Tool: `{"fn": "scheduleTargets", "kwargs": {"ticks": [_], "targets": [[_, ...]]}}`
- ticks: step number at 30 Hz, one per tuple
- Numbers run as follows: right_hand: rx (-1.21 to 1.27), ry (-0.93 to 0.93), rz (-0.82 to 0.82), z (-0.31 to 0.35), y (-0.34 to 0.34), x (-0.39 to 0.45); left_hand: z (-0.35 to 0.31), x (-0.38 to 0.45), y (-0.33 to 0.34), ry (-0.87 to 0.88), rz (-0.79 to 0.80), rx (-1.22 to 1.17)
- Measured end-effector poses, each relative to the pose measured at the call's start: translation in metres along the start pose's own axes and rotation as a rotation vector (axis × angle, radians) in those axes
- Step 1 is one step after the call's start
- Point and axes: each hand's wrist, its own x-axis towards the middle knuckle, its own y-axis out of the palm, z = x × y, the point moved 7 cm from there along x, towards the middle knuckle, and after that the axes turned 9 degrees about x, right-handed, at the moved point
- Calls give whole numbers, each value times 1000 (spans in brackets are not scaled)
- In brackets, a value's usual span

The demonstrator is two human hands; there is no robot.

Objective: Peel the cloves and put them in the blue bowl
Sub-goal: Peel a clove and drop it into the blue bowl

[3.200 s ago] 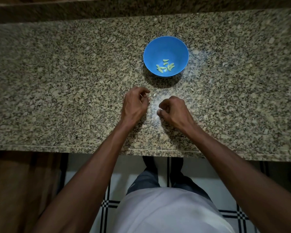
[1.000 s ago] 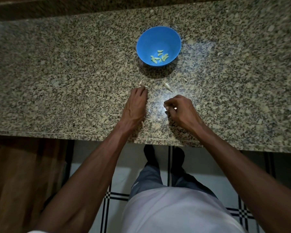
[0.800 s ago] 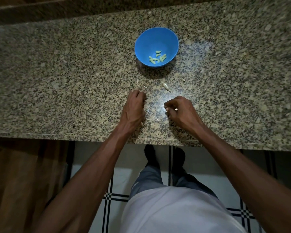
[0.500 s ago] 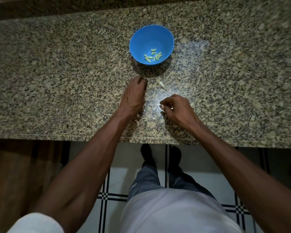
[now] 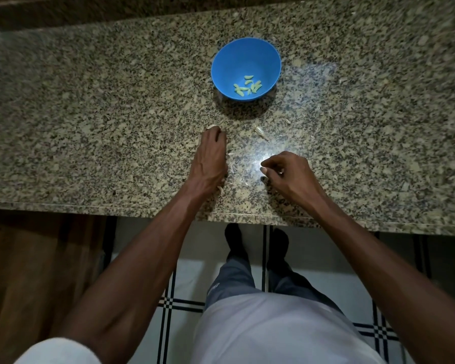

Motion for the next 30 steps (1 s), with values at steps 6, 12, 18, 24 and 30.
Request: {"fn": "scheduleTargets", "kwargs": {"ticks": [6,12,18,24,30], "targets": [[14,-6,5,0,-1,-2,-9,-34,1,2,11,-149],[-12,-52,21,10,7,12,17,-40,-14,-240,-57,-252],[-297,-168,136,25,63,55,13,-50,-2,-182,147,-274],[-370,-280,280,38,90,34,51,-80,-4,-308,70,-412],[-337,-161,106,21,69,21,42,-93,-6,-163,156,-434]]}}
